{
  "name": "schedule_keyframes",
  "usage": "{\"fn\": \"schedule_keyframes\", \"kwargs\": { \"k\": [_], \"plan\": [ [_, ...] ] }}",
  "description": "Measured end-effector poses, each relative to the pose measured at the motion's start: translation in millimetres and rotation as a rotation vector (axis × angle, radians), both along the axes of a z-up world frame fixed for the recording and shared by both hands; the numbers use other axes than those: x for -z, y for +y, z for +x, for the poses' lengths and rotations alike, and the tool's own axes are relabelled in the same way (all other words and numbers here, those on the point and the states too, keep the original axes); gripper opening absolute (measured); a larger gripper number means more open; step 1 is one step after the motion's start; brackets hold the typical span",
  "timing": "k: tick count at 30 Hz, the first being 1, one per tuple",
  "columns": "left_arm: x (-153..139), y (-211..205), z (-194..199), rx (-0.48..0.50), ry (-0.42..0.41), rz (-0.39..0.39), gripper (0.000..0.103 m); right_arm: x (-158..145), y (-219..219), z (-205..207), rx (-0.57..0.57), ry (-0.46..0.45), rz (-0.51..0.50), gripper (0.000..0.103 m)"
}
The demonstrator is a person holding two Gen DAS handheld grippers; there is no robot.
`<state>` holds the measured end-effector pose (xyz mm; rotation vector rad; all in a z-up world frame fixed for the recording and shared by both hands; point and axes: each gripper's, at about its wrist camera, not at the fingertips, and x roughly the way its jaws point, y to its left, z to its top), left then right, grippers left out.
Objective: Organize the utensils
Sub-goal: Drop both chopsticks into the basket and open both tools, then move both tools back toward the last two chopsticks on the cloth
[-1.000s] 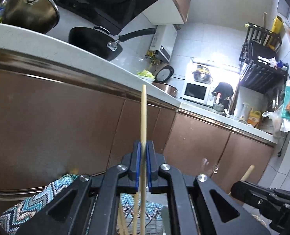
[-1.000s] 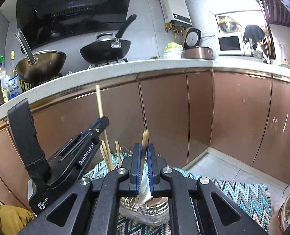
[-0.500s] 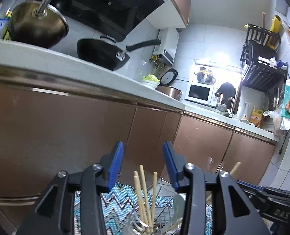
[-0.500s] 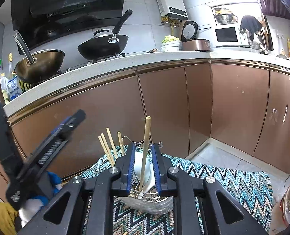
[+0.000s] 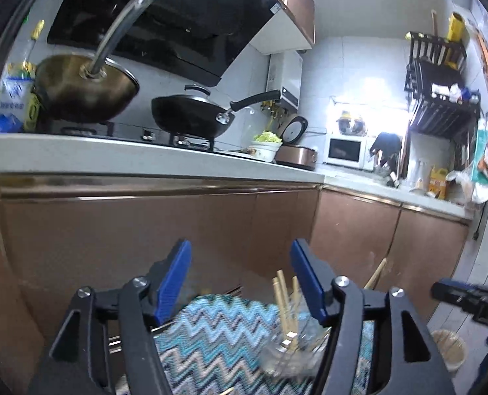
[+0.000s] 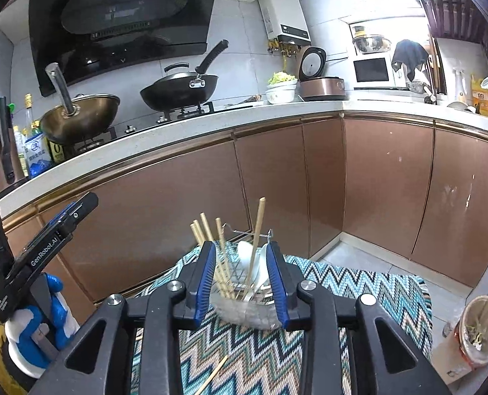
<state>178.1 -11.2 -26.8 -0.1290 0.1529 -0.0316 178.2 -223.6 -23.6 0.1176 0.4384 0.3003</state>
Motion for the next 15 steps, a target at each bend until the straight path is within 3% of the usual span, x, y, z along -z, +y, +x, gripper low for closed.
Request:
{"fn": "schedule_keyframes", "kwargs": {
  "k": [15],
  "plan": [
    [-6.4,11.3,-84.6,-0.091,0.032,0.169,0.072,-6.6,22.7,-71.1,0.024,0.017,-0.047,0.046]
  ]
}}
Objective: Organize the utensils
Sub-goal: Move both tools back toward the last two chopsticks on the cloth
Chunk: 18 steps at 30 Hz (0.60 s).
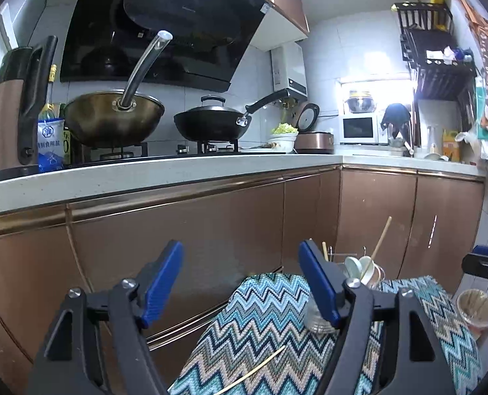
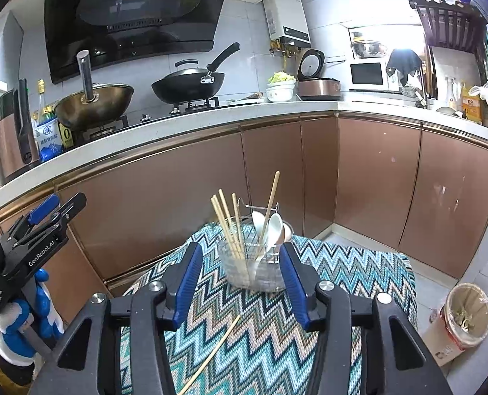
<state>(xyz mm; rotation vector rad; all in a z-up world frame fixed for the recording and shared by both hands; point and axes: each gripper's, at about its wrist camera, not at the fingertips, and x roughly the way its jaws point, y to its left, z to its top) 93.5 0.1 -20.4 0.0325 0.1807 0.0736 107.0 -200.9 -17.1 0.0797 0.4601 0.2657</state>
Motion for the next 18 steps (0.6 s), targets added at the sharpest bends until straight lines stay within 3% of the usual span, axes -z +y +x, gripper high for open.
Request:
{"fn": "schedule_keyframes", "kwargs": {
  "k": [11,18],
  "plan": [
    [8.4,7.5,-17.8,-0.009,0.02,0.027,0.072,2.2,15.6,-20.8,-0.023,0.023,-0.011,0.046],
    [18.6,15.0,-8.3,-0.026,0.05,0.037,0.079,12.8,27.5,-12.3,-0.039,0.055,-0.027,0.046]
  ]
}}
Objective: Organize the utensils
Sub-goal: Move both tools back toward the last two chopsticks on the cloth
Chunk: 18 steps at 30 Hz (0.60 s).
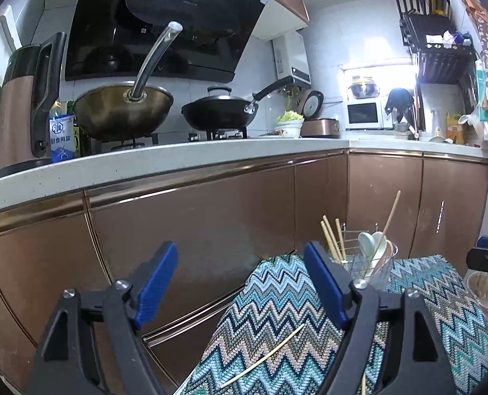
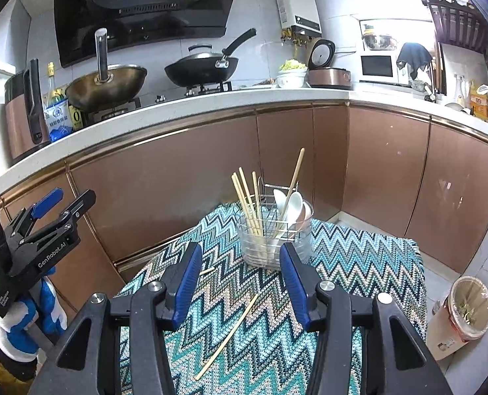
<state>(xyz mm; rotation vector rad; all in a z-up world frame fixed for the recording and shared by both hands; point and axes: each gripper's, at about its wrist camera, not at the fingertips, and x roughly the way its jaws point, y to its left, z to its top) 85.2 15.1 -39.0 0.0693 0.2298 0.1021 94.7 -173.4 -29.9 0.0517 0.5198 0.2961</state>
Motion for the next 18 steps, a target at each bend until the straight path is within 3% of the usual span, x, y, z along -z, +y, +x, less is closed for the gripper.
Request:
{"fn": "schedule_keyframes", "kwargs": {
  "k": [18],
  "plan": [
    [65.7,5.3,64.5,0.025,0.192,-0.031,0.079,60.2,8.2,55.7,-0.029,0.15,-0.009,0.046]
  ]
}}
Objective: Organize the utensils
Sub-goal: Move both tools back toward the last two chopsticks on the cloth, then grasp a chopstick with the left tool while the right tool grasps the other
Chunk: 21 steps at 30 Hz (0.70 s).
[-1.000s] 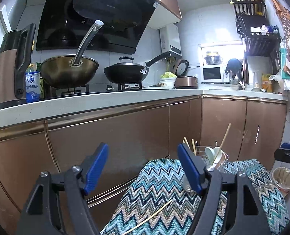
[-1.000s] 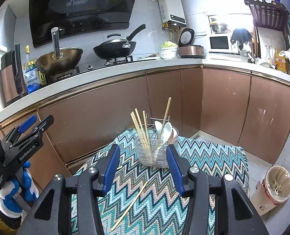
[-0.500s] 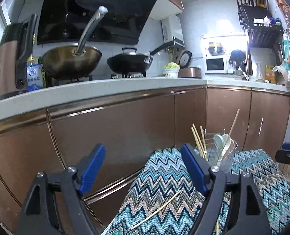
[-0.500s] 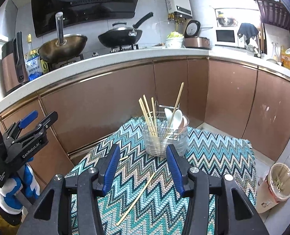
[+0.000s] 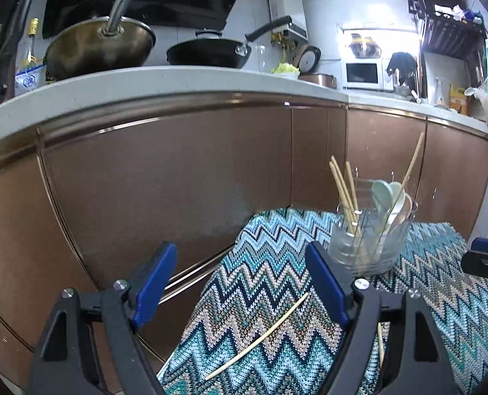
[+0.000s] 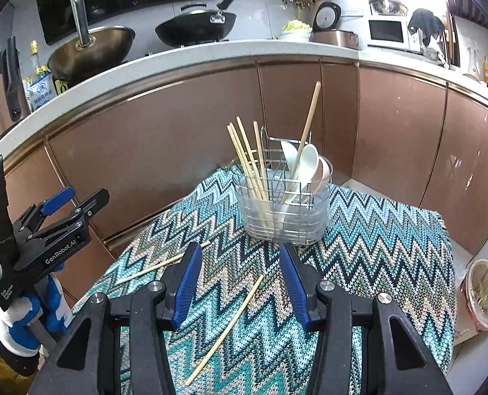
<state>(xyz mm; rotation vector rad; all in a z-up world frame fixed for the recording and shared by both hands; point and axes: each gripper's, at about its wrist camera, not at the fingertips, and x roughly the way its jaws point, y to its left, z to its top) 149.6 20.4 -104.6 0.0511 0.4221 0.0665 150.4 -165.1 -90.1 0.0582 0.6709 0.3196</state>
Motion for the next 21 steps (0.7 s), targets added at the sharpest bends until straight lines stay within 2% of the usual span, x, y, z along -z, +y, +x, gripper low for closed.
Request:
{"fn": "schedule_keyframes", "kwargs": {
  "k": [6,8,15,19,21],
  "plan": [
    [18.9,-2.4,16.2,0.01,0.05,0.0,0.079,16.6,-3.6,14.3,0.003,0.045,-0.004,0.046],
    [25.3,2.1,26.5,0.022,0.097,-0.027,0.079,22.6,-4.4,19.8,-0.001,0.074,-0.008,0.046],
    [60.6,25.8,81.1,0.16,0.39,-0.172,0.079,51.6,-9.4,57.2,-0.031,0.282,0.038,0.046],
    [80.4,21.7,108.7,0.301,0.541,-0.211,0.078,72.4,-5.7,82.4,-0.041,0.383,0.062,0.037],
    [89.5,14.6,119.7,0.356,0.599,-0.198,0.068,85.4,-1.9,91.7,-0.047,0.436,0.065,0.034]
  ]
}}
